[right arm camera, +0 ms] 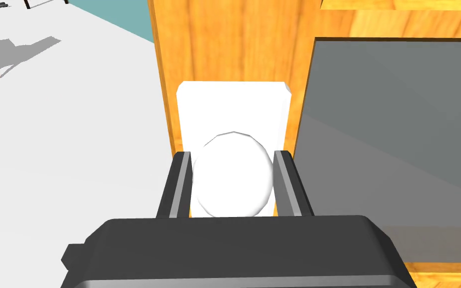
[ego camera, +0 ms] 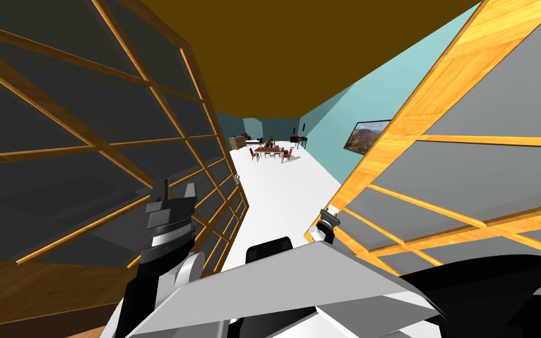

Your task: Push the door open

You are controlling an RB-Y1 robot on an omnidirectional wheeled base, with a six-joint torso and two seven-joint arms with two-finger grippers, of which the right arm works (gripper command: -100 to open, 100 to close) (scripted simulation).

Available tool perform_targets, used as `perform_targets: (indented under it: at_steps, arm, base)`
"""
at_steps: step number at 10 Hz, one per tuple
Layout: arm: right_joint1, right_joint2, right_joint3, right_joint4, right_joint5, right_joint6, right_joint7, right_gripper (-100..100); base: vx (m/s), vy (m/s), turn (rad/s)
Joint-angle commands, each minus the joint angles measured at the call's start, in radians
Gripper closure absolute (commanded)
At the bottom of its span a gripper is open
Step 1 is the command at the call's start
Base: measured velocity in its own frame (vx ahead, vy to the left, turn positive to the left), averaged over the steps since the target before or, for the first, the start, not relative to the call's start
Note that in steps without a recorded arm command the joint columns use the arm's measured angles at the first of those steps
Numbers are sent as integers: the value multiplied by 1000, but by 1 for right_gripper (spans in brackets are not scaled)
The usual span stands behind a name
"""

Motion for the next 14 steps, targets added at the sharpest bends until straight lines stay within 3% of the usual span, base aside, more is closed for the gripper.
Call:
perform_targets:
  at_steps: [1, 6, 7, 14]
  arm:
    - [11, -8, -16, -11, -12, -5, 2, 100]
    - [23, -21, -69, -2, -60, -22, 8, 100]
    - [26, -17, -62, -10, -54, -13, 10, 100]
    - [46, -36, -138, 6, -122, -41, 19, 100]
  base:
    - [173, -99, -31]
    - [194, -121, -51]
    - [91, -52, -32]
    - [151, -130, -44]
